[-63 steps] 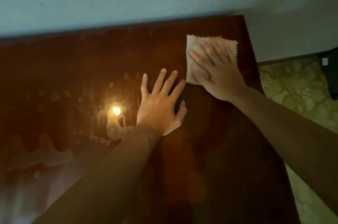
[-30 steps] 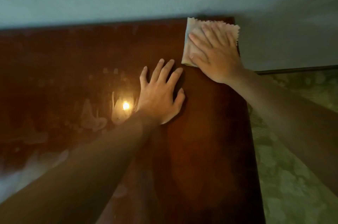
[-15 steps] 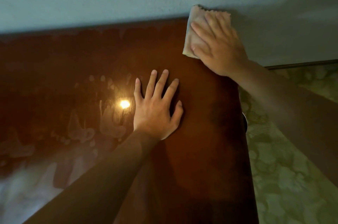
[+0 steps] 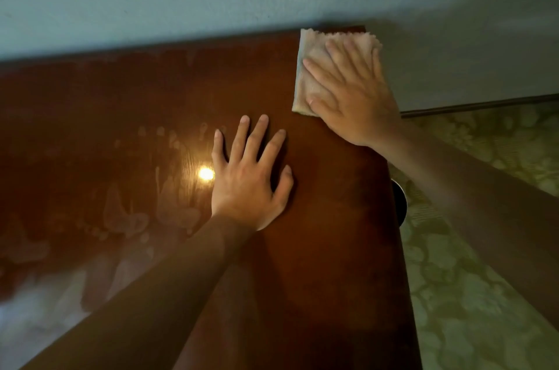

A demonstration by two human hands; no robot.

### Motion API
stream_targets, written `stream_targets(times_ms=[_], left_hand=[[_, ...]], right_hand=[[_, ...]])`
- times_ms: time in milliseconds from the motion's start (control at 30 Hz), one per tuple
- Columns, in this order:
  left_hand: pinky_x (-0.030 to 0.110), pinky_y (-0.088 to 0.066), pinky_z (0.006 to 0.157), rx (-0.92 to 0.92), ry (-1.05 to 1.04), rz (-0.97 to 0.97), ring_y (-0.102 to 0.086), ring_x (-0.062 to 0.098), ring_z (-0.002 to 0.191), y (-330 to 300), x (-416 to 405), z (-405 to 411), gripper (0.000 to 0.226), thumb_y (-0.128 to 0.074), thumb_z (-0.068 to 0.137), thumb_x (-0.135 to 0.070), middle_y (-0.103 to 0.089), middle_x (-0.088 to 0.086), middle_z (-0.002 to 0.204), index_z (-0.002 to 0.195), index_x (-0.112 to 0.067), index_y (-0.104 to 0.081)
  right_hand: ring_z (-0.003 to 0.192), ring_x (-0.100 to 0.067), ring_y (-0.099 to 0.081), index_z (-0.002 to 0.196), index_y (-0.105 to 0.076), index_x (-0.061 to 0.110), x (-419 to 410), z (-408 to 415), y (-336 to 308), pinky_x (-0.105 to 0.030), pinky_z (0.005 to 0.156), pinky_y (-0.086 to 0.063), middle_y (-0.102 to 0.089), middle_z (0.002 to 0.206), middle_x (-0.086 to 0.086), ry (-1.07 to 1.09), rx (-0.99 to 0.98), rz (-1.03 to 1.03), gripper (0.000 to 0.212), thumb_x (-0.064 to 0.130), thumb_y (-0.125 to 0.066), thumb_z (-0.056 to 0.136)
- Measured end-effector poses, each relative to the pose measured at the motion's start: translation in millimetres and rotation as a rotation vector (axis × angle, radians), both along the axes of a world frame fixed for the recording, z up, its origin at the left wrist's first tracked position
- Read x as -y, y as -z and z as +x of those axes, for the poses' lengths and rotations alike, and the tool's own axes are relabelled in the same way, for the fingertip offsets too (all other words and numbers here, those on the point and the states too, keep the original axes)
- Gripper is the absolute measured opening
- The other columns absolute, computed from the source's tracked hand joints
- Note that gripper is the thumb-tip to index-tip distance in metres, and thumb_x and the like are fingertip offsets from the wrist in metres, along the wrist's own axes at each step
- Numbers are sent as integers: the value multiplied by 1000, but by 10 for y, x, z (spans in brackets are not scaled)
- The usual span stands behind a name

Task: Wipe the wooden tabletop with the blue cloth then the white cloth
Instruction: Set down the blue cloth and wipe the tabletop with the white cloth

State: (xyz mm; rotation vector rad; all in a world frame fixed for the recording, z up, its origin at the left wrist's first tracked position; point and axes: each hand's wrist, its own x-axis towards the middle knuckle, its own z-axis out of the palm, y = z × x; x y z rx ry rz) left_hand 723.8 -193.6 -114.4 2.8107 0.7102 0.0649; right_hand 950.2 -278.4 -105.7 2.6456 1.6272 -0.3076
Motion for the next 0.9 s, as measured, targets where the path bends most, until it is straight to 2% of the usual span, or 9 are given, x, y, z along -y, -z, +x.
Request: stream_targets(times_ms=[133, 233, 367, 500, 600, 667, 800, 900], left_hand=[[57, 1, 123, -17, 1, -14, -12, 28, 156, -13, -3, -14, 61, -34, 99, -52, -27, 6, 165, 153, -25, -39], [58, -1, 123, -19, 11, -22, -13, 29, 155, -29, -10, -23, 61, -32, 99, -50, -27, 7, 165, 154, -24, -39], [59, -2, 123, -8, 10, -34, -13, 29, 155, -33, -10, -24, 58, -34, 100, -47, -27, 6, 165, 154, -25, -39], [59, -3, 123, 19, 2, -34, -14, 28, 155, -16, -2, -26, 57, -36, 100, -47, -29, 6, 164, 153, -24, -41], [59, -3, 123, 34, 13, -41, -14, 28, 155, -2, -10, -43, 58, -36, 100, -47, -29, 6, 164, 153, -24, -41], [59, -2, 123, 27, 16, -59, -13, 27, 155, 0, -14, -41, 60, -36, 99, -49, -28, 5, 165, 153, -25, -40], [58, 2, 123, 9, 13, -92, -8, 25, 156, -20, -35, -47, 62, -35, 98, -52, -24, 3, 166, 155, -27, -37], [58, 0, 123, -3, 27, -126, -9, 25, 156, -84, -13, -86, 63, -36, 96, -51, -24, 3, 166, 154, -27, -38]], right_hand=[[159, -33, 5, 164, -9, 32, 309, -377, 54, -61, 126, 1, 0, 173, -8, -24, 25, 25, 67, 60, -10, 103], [159, -35, 1, 164, -13, 31, 612, -746, 125, -62, 126, -2, -4, 172, -11, -78, 37, 45, 64, 60, -15, 106], [159, -33, 7, 163, -7, 35, 478, -590, 92, -59, 126, 2, 1, 173, -8, -102, 35, -29, 69, 65, -12, 102], [159, -32, 6, 163, -9, 36, 285, -408, 72, -60, 126, 2, 1, 173, -6, -79, 19, -6, 70, 65, -11, 99], [159, -31, 7, 163, -6, 36, 420, -613, 110, -59, 127, 2, 3, 173, -6, -33, 24, 17, 67, 62, -12, 102], [159, -32, 3, 164, -11, 34, 720, -949, 147, -61, 126, -2, -2, 173, -8, -27, 37, 79, 65, 60, -17, 105], [159, -32, -9, 160, -32, 32, 1185, -1391, 197, -60, 127, -7, -19, 171, -8, -56, 16, 197, 62, 59, -34, 105], [159, -31, -6, 161, -25, 36, 1051, -1183, 180, -59, 127, -5, -14, 172, -7, -91, 29, 116, 64, 63, -30, 103]])
